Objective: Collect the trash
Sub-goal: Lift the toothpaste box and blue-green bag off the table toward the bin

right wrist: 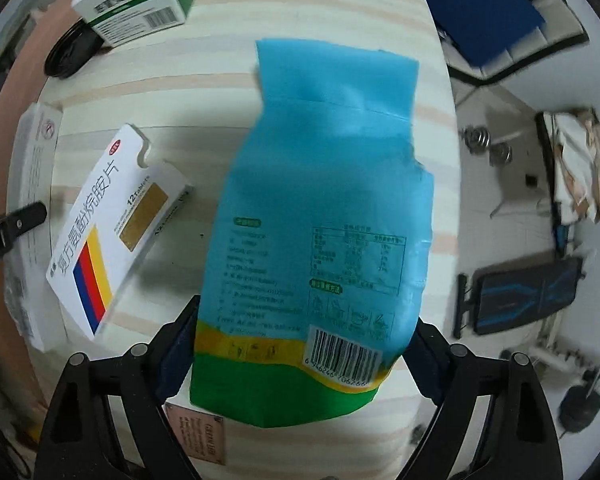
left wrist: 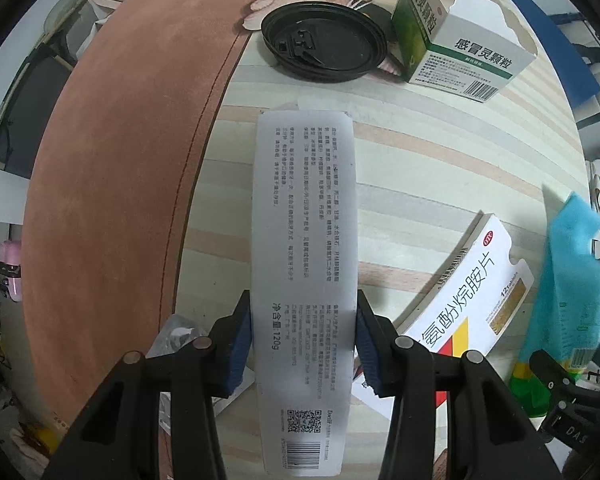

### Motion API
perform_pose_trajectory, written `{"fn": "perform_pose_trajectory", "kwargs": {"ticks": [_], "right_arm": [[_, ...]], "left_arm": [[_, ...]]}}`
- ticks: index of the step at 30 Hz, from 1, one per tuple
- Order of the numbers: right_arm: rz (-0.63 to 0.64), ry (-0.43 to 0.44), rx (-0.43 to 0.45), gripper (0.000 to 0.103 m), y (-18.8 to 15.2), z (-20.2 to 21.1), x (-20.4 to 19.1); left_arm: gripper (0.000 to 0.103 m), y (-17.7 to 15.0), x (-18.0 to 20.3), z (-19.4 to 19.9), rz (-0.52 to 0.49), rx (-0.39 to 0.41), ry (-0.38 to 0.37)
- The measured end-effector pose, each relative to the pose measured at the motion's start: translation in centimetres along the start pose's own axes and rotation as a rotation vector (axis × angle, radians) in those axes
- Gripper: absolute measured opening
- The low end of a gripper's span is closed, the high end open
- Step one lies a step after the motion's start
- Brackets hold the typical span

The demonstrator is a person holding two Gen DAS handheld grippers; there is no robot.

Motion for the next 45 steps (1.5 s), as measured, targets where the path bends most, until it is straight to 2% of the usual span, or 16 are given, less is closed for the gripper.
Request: {"fn": "perform_pose_trajectory", "kwargs": {"ticks": [5,11,14,23,28,32,35,38,41,45], "right_arm": [[-0.076,0.007,0.022,0.091,-0.2,-0.6,0.8],[-0.091,0.006,0.079,0.072,-0.9,0.5,0.5],[-0.091,-0.008,0.119,0.070,-1.3,1.9,0.2],[-0.088,0.020,0.240,0.068,-6.6,7.9,-3.5],[-0.092,0.063,0.306,0.068,-12.6,11.7,-7.9],[-0.129,0.105,0.327,0.068,-19.2,13.4,-12.1],[-0.164,0.125,0.318,0.068,-24.7,13.3,-14.9],[-0.204,0.167,0.275,0.068,-31.4,11.7,-18.5],[-0.225,0.197,0.204,0.068,-36.6,9.0,-20.8],[-0.255,0.236,0.081,0.068,-42.7,3.1,-23.5]], "left_arm": [[0.042,-0.2,0.4,1.1,-0.015,0.045,0.007],[0.042,-1.6,0.4,4.7,-0.030,0.092,-0.007],[0.042,-2.7,0.2,6.8,-0.038,0.126,-0.024],[0.042,-7.6,-2.3,12.3,-0.080,0.220,-0.079],[0.042,-11.4,-5.4,14.3,-0.119,0.251,-0.144],[0.042,-16.9,-8.1,15.2,-0.170,0.218,-0.234],[0.042,-21.3,-10.1,15.0,-0.206,0.178,-0.269],[0.042,-25.7,-12.3,13.1,-0.228,0.102,-0.282],[0.042,-29.6,-14.6,10.0,-0.238,0.022,-0.259],[0.042,-33.7,-16.6,5.0,-0.229,-0.092,-0.232]]}}
Point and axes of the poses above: each gripper's, at about its wrist camera, not at the fingertips, and z roughly against the way its jaws point, x to its right, y to its top, the point moved 10 cm from there along -z, roughly the way its jaws point, and after that the axes turned 10 degrees about z, right-handed, at the moved point
